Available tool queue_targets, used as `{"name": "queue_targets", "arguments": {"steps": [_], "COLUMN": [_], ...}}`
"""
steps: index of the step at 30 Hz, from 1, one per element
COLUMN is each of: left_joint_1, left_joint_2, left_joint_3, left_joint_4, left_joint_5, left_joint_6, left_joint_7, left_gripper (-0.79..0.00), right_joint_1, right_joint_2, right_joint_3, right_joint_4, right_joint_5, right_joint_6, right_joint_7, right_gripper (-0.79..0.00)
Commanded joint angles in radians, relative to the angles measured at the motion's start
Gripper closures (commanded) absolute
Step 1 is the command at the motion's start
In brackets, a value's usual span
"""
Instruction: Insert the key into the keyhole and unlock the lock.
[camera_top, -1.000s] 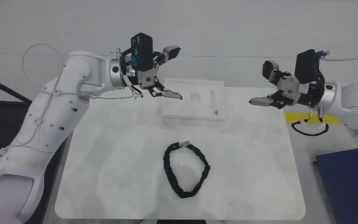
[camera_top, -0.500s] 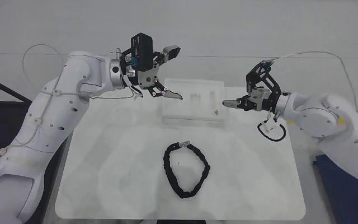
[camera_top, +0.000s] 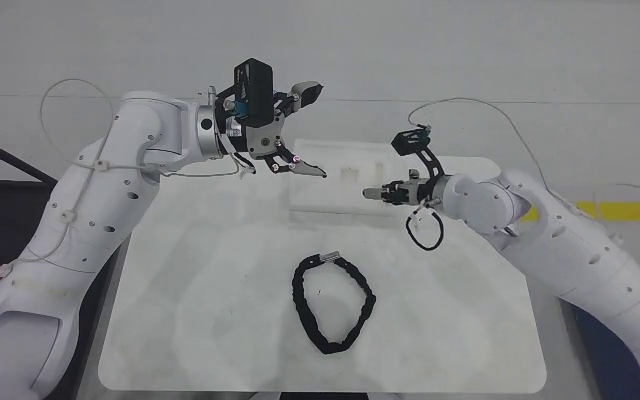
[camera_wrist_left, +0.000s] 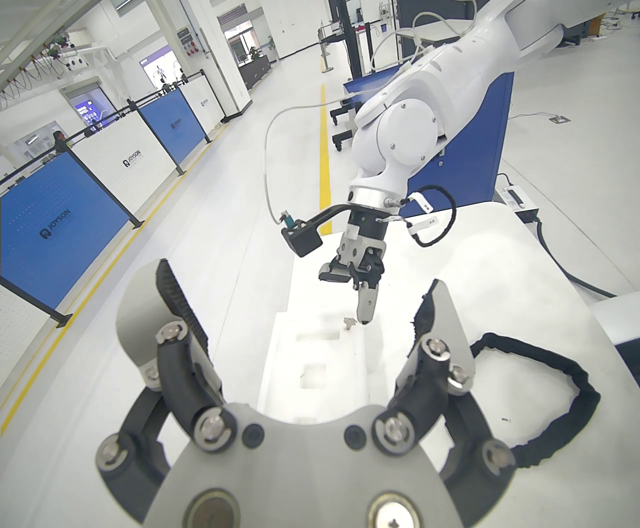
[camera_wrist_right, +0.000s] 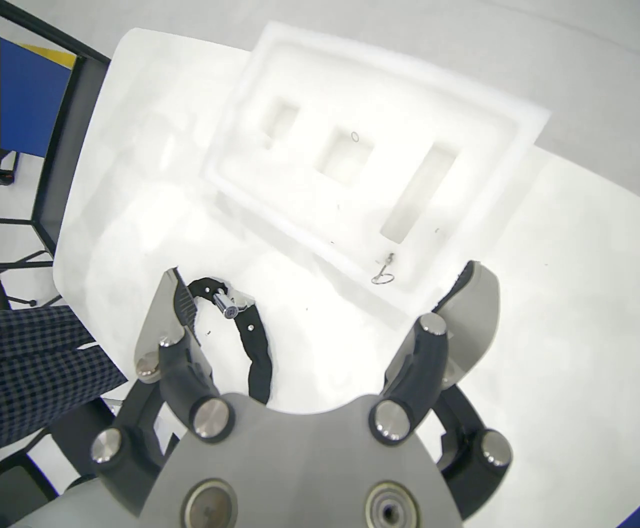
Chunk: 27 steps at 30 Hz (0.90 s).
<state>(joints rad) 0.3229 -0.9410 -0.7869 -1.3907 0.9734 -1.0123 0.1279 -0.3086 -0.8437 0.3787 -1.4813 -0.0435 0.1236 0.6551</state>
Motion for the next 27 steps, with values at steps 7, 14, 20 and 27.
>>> {"name": "queue_targets", "arguments": {"steps": [7,14,20,27], "left_joint_1": [0.000,0.000,0.000,0.000], "left_joint_2": [0.000,0.000,0.000,0.000], "left_joint_3": [0.000,0.000,0.000,0.000], "left_joint_4": [0.000,0.000,0.000,0.000], "left_joint_5": [0.000,0.000,0.000,0.000], "left_joint_6": [0.000,0.000,0.000,0.000], "left_joint_7": [0.000,0.000,0.000,0.000], "left_gripper": [-0.785,-0.785,-0.785,-0.785], "right_joint_1": [0.044,0.056,0.046,0.046], "right_joint_2": [-0.115,-0.183,-0.216,-0.216], "right_joint_3": [-0.048,-0.072,-0.063,-0.063], "right_joint_4": [0.133,0.227,0.274,0.274], "right_joint_5": [0.004,-0.021,-0.020,-0.020], "right_joint_6": [0.104,0.143,0.135,0.135], "right_joint_7": [0.039,0.088,0.113,0.113], "right_gripper": [-0.785,-0.785,-0.785,-0.785]}}
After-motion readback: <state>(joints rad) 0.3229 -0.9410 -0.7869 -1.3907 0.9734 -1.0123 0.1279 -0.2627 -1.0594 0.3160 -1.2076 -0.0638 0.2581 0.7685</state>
